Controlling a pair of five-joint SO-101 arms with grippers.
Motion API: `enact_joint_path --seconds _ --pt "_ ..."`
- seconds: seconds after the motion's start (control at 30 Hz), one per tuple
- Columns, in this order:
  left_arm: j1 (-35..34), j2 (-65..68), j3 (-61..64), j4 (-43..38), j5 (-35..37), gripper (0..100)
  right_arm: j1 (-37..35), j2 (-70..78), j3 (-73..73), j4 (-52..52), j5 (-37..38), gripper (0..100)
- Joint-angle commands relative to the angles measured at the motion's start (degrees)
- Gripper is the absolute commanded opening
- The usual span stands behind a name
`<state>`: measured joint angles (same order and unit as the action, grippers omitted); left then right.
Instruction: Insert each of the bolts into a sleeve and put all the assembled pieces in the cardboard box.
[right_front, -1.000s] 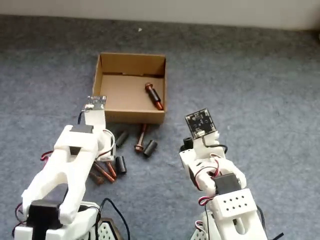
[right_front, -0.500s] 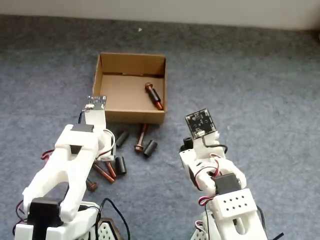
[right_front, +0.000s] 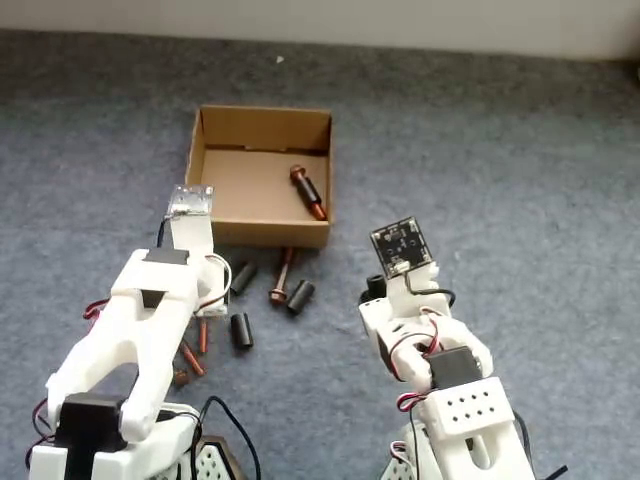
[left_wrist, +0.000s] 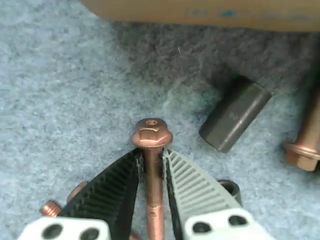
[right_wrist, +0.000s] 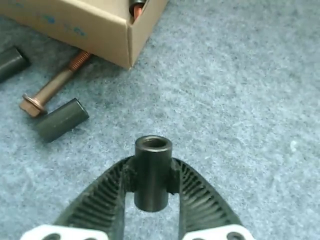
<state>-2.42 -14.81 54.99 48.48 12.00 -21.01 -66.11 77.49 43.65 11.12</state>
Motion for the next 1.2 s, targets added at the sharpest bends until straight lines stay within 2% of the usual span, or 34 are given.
enact_joint_path --seconds 0.0,0.27,0.6,0.8,1.17 --pt "1.6 0.0 -1.5 -2.7 0.4 1 0.2 -1.2 -0.6 -1.3 -0.2 0.5" --pt "5.0 -0.6 -2.6 -3.8 0.4 1 0.2 -1.2 -0.6 -1.3 -0.2 0.5" --pt "4.0 -1.7 -7.0 -3.5 0.2 1 0.2 -1.3 -0.5 -1.3 -0.2 0.5" --pt "4.4 -15.0 -4.3 0.0 -2.1 1 0.2 -1.4 -0.5 -1.3 -0.2 0.5" --pt "5.6 -43.6 4.7 0.3 -2.3 1 0.1 -1.4 -0.5 -1.3 -0.3 0.5"
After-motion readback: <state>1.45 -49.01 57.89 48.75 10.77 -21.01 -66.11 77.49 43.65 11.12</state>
